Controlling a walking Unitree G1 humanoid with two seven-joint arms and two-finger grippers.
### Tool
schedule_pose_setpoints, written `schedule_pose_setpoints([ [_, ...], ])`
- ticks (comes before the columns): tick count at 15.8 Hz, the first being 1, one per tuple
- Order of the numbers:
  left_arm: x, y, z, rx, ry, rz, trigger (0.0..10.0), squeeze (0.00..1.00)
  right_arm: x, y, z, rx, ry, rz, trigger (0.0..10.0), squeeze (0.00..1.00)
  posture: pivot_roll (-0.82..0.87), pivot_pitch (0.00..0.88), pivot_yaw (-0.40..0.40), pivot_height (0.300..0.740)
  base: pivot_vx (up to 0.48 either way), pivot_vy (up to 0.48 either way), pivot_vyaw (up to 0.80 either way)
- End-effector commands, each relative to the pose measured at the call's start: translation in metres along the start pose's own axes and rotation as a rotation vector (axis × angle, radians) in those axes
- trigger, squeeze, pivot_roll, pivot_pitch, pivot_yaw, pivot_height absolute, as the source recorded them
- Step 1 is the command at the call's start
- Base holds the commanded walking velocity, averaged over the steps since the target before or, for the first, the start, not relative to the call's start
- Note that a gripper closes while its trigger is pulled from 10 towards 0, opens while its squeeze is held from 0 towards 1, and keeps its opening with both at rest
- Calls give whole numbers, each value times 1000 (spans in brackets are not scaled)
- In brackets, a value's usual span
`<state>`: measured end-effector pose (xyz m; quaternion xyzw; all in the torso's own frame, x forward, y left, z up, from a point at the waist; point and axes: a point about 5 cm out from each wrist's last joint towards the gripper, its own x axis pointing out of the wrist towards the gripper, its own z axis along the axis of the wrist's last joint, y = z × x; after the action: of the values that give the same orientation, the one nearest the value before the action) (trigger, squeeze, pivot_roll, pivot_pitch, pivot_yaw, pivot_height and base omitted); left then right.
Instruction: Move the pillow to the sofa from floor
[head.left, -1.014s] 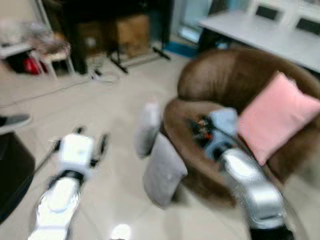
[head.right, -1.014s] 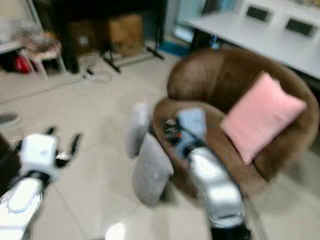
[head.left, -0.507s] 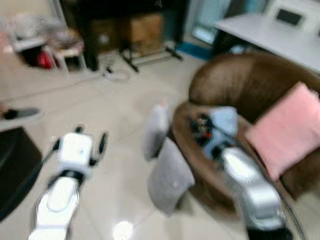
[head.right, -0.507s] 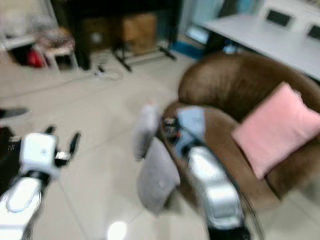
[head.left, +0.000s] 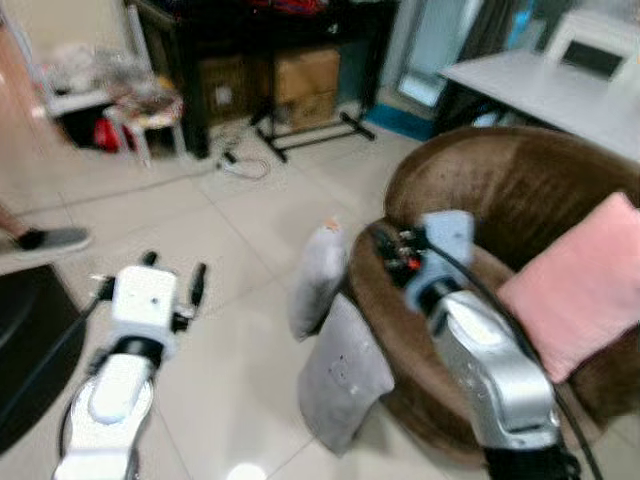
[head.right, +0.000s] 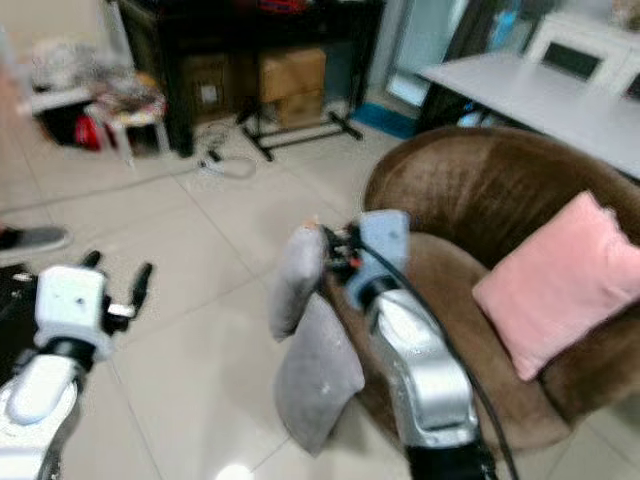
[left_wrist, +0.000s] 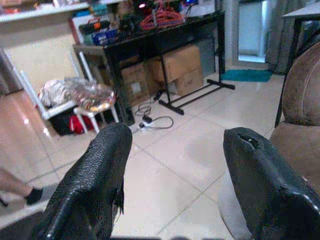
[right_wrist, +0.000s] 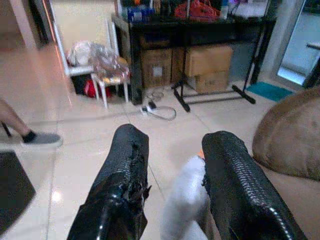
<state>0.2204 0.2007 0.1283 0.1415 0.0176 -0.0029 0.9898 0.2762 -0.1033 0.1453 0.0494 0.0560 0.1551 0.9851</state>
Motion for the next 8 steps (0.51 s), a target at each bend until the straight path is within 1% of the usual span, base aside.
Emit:
schedule_pose_setpoints([
  [1, 3, -7, 3, -16, -11, -21, 10000, 0, -3, -14, -1, 1, 12, -55, 10000, 0, -50, 0, -67, 740, 341, 0, 0],
  [8, 6, -6, 4, -12, -16, -30, 10000, 0, -3, -15, -2, -5, 17, -64, 10000, 0, -52, 0, -66, 740, 351, 0, 0],
])
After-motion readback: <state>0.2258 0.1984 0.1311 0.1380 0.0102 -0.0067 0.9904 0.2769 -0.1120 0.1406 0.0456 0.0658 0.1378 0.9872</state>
